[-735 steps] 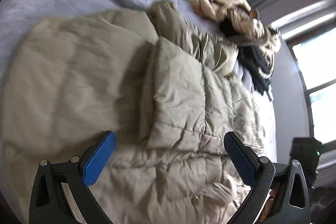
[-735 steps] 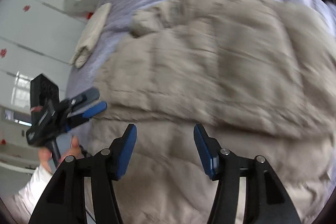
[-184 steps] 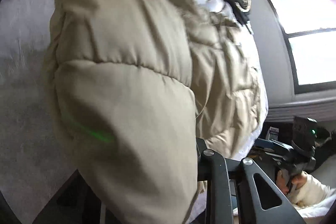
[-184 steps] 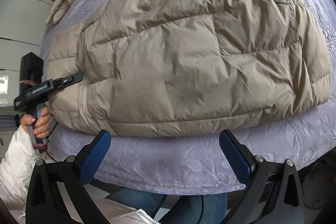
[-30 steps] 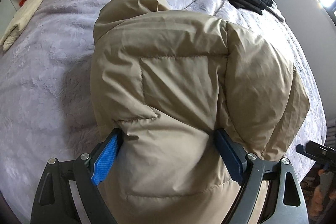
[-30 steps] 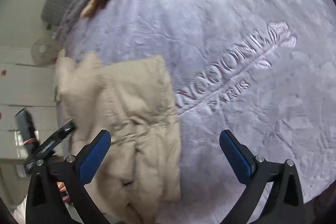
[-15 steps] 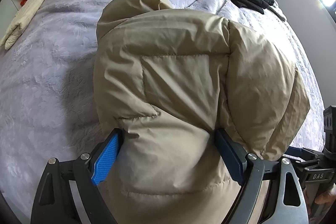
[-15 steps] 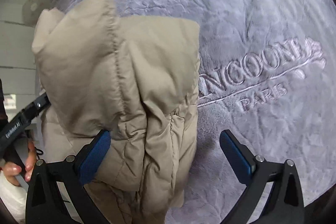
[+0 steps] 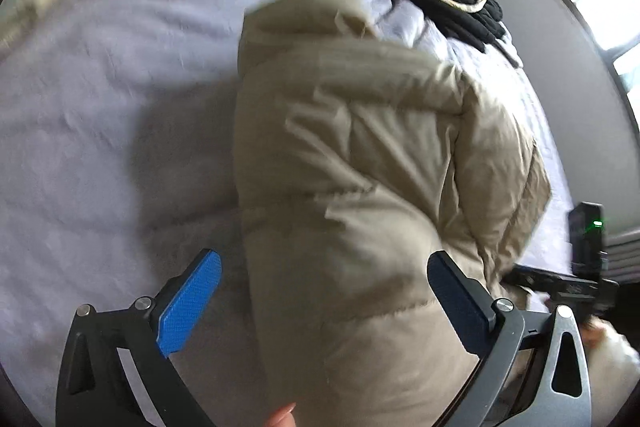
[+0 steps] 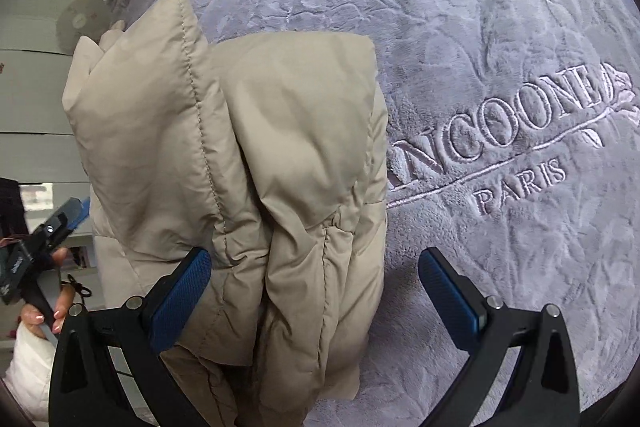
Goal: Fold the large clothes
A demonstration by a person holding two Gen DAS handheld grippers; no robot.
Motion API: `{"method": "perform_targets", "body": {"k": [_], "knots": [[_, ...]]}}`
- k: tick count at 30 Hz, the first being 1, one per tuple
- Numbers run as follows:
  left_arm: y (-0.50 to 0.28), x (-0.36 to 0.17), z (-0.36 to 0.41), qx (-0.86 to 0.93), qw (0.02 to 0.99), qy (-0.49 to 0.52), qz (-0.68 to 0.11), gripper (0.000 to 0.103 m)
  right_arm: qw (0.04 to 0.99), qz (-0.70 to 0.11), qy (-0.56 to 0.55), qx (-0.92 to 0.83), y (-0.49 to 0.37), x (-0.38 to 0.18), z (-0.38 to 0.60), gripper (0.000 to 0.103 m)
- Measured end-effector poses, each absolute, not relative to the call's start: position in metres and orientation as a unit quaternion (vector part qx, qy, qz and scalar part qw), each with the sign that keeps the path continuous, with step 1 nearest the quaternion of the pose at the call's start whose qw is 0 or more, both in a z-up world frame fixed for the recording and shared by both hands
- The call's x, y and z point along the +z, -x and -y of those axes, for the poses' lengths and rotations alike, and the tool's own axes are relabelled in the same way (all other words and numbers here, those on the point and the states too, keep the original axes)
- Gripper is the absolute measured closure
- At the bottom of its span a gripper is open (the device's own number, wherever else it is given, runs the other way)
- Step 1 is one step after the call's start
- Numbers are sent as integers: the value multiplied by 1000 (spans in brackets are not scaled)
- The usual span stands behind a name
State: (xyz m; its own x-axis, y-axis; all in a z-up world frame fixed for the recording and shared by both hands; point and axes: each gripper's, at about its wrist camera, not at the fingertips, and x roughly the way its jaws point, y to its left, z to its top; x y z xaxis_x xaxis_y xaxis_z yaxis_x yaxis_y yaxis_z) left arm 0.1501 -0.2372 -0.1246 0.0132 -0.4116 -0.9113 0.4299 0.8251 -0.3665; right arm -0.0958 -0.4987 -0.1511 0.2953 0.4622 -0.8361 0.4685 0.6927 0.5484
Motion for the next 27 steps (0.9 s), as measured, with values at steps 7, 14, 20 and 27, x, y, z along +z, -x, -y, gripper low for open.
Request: {"method": "perform_targets", "body": {"k": [7, 14, 20, 27], "knots": [[-176, -181, 206, -336, 613, 131, -703, 0, 689, -589, -421, 35, 76, -187, 514, 0], [-185, -217, 211, -384, 558, 180, -713, 0, 672, -587, -443, 89, 56, -217, 527, 0], [-189, -238, 214, -394, 541, 197, -716, 0, 658, -564, -472, 159, 34, -233, 523, 0], [-183, -251, 221, -371, 548, 213, -719, 0, 646, -556, -502, 146, 24, -245, 519, 0]]}}
